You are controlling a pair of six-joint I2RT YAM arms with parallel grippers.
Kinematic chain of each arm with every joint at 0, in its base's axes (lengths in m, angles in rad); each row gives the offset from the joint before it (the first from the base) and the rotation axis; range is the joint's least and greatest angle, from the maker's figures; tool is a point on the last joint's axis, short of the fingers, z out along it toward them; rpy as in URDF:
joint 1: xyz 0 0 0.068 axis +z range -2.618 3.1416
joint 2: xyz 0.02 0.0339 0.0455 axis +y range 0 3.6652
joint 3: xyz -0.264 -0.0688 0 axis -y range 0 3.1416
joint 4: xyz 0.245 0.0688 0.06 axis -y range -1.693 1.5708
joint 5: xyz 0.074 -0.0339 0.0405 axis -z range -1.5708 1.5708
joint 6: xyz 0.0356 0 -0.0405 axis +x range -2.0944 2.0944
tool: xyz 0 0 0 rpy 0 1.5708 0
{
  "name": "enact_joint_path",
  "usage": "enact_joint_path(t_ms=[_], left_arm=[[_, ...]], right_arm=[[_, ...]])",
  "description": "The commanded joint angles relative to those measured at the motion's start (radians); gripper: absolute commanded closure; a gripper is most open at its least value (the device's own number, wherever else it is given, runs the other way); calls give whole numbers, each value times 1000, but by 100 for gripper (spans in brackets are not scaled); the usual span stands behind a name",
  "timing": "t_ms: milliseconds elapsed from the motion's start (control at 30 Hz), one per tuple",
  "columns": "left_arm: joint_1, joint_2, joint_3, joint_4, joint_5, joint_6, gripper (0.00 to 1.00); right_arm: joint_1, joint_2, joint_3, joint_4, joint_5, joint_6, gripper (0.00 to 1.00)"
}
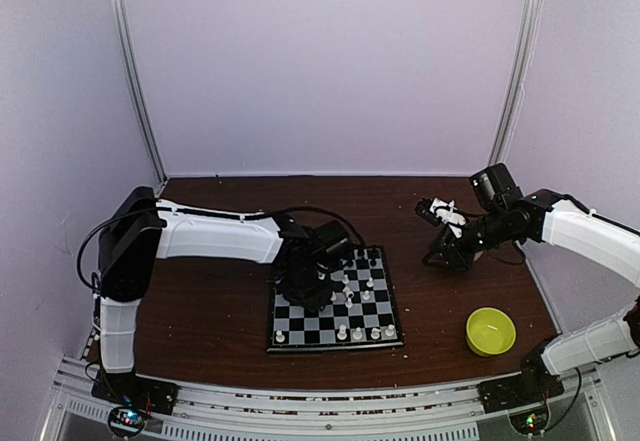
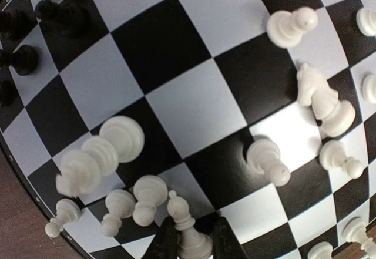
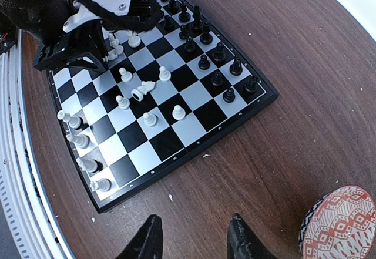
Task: Set up the chess pieces on the board
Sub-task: Pick up the bishop from the chessboard.
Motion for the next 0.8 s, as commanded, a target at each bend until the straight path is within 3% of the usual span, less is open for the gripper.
enact_joint_path(t_ms=[0, 133, 367, 600, 767], left_arm=[[-11, -41, -48, -55, 41, 48, 89], [-23, -107, -77, -23, 19, 120, 89], [-34, -221, -238, 251, -5, 283, 91], [-46, -371, -378, 574, 43, 371, 89], [-58, -421, -400, 662, 67, 443, 89]], right_arm=[[-5, -1, 25, -4, -16, -7, 63], [-5, -30, 24, 10, -49, 25, 63], [-3, -7, 65, 50, -237, 205, 63], [15, 287, 299, -168, -387, 200, 62], [26, 491, 459, -268, -512, 268, 62]])
